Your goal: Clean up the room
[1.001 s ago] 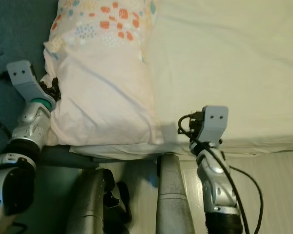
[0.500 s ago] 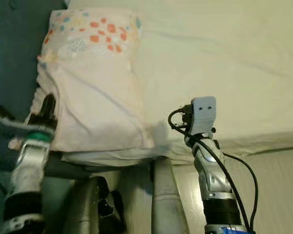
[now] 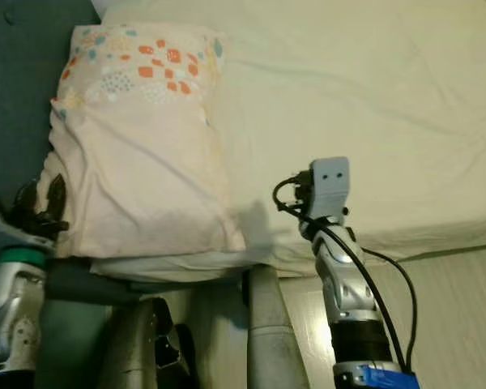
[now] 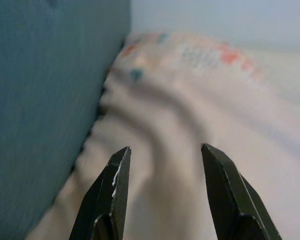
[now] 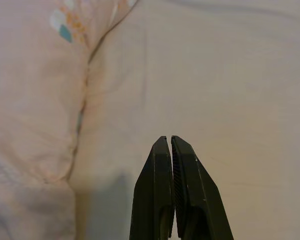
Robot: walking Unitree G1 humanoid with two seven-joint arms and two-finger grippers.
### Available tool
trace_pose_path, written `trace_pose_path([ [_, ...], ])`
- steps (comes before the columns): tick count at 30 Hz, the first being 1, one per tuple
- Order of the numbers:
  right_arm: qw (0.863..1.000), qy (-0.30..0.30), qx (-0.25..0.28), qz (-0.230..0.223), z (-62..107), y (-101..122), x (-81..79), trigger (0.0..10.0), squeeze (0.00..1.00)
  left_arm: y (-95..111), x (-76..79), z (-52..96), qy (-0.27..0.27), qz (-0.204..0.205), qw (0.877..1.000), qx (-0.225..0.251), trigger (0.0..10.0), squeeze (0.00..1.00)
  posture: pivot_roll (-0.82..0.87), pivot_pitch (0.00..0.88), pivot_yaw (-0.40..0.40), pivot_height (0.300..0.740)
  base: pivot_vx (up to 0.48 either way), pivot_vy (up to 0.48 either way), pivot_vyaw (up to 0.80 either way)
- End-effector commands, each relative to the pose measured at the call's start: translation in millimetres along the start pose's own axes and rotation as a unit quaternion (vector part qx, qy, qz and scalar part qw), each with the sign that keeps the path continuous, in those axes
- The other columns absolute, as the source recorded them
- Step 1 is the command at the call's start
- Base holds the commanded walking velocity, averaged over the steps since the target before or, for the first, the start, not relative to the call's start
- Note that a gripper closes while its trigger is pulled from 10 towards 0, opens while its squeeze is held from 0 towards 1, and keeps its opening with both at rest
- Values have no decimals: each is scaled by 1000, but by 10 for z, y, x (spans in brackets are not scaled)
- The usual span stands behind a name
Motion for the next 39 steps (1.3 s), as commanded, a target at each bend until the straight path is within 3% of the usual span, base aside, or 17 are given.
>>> trace_pose_path([
  [1, 1000, 2, -14, -11, 31, -108, -16, 10000, 0, -536, -81, 229, 26, -29, 995, -89, 10000, 0, -246, 203, 132, 630, 0, 0, 0],
  [3, 1000, 2, -14, -11, 37, -115, -12, 10000, 0, -844, -58, 373, 37, -49, 988, -139, 10000, 0, -251, 203, 132, 630, 0, 0, 0],
  [5, 1000, 4, -15, -9, 35, -116, -2, 10000, 0, -932, 30, 384, 33, -41, 986, -155, 10000, 0, -254, 204, 125, 630, 0, 0, 0],
  [8, 1000, 5, -11, -11, 18, -88, 11, 10000, 0, -949, 155, 322, 35, -43, 986, -157, 10000, 0, -264, 200, 116, 630, 0, 0, 0],
  [14, 1000, 10, -6, -9, -5, -48, 1, 10000, 0, -958, 134, 245, 76, -43, 983, -161, 10000, 0, -279, 192, 111, 630, 0, 0, 0],
  [19, 1000, 16, -4, -7, -25, -33, -24, 10000, 0, -890, 132, 28, 117, 9, 983, -139, 10000, 0, -282, 181, 104, 630, 0, 0, 0],
  [21, 1000, 19, -6, -7, -39, -39, -32, 10000, 0, -816, 246, -66, 95, 44, 987, -120, 10000, 0, -280, 175, 106, 630, 0, 0, 0],
  [23, 1000, 20, -8, -6, -44, -43, -35, 10000, 0, -804, 283, -74, 85, 48, 988, -117, 10000, 0, -279, 174, 107, 630, 0, 0, 0],
  [27, 999, 1, -44, 10, -61, -166, 24, 10000, 0, -950, 374, 59, 48, 66, 985, -152, 10000, 0, -270, 163, 112, 630, 0, 0, 0],
  [30, 994, -46, -100, 20, -48, -384, 169, 10000, 0, -1241, 387, 404, 2, 57, 975, -216, 10000, 0, -258, 155, 121, 630, 0, 0, 0],
  [31, 992, -56, -109, 18, -42, -427, 199, 10000, 0, -1324, 333, 535, -4, 46, 971, -235, 10000, 0, -255, 150, 123, 630, 0, 0, 0],
  [32, 992, -56, -109, 18, -42, -427, 199, 10000, 0, -1324, 333, 535, -4, 46, 971, -235, 10000, 0, -255, 150, 123, 630, 0, 0, 0],
  [33, 991, -62, -119, 12, -37, -462, 216, 10000, 0, -1394, 268, 651, -6, 38, 967, -251, 10000, 0, -251, 147, 125, 630, 0, 0, 0],
  [36, 990, -68, -125, 10, -35, -486, 231, 10000, 0, -1449, 196, 749, -5, 28, 964, -264, 10000, 0, -244, 144, 128, 630, 0, 0, 0],
  [38, 991, -66, -111, -17, -76, -448, 205, 10000, 0, -1471, -32, 850, 9, 11, 963, -269, 10000, 0, -224, 129, 127, 630, 0, 0, 0],
  [39, 991, -66, -111, -17, -76, -448, 205, 10000, 0, -1471, -32, 850, 9, 11, 963, -269, 10000, 0, -224, 129, 127, 630, 0, 0, 0],
])
Point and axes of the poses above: a point about 5 cm out from each wrist's last joint towards the gripper, its own z axis pointing back from the gripper into the wrist, its own y axis along the axis of the wrist's last joint, x = y × z, the point moved 2 cm from there along -z, pointing out of the wrist towards the gripper, and after that the axes turned 3 degrees about -z, right-handed, at the moved point
